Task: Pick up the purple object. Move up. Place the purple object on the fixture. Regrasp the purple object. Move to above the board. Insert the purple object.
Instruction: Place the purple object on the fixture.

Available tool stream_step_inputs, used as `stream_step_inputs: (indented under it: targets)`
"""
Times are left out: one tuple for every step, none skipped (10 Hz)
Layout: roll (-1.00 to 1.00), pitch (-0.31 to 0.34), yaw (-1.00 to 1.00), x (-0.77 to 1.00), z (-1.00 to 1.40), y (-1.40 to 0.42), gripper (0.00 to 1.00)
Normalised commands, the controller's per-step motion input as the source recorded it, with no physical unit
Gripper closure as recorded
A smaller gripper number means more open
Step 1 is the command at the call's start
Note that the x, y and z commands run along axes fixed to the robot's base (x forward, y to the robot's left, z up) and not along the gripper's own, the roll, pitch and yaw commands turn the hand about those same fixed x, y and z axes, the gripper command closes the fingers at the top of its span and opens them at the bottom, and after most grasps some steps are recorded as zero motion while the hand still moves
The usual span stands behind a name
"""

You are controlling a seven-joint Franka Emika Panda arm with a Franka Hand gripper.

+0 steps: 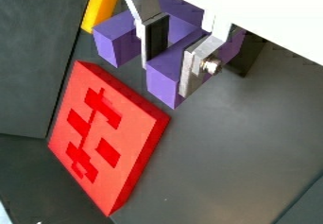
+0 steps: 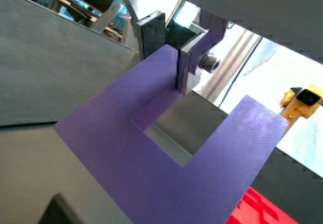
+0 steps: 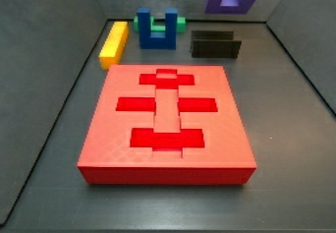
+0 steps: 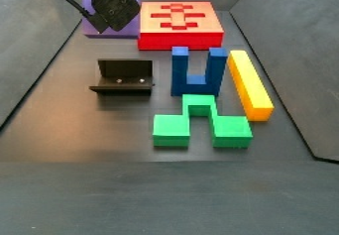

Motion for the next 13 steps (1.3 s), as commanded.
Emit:
stream_step_inputs:
  targets:
    - [0.26, 0.000, 0.00, 0.32, -0.18, 0.26, 1.00]
    - [0.31, -0.094, 0.01, 0.20, -0.32, 0.10, 1.00]
    - [0.39, -0.134, 0.00, 0.15, -0.33, 0.02, 1.00]
    - [0.42, -0.109, 0.00, 0.14, -0.31, 0.00, 1.00]
    - [0.39, -0.109, 0.00, 0.13, -0.33, 0.00, 1.00]
    - [0.37, -0.077, 0.00, 0.13, -0.31, 0.00, 1.00]
    - [0.32, -0.120, 0.03, -0.07, -0.37, -0.01, 1.00]
    - [0.21, -0.143, 0.07, -0.16, -0.36, 0.00, 1.00]
    - [0.11, -0.091, 0.03, -0.24, -0.25, 0.00, 1.00]
    - [0.00, -0.080, 0.02, -0.26, -0.16, 0.00, 1.00]
    - [0.00, -0.094, 0.03, -0.26, -0.17, 0.00, 1.00]
    - [0.00, -0.126, 0.03, -0.24, -0.23, 0.00, 1.00]
    - [0.00, -0.131, 0.05, -0.12, -0.27, 0.00, 1.00]
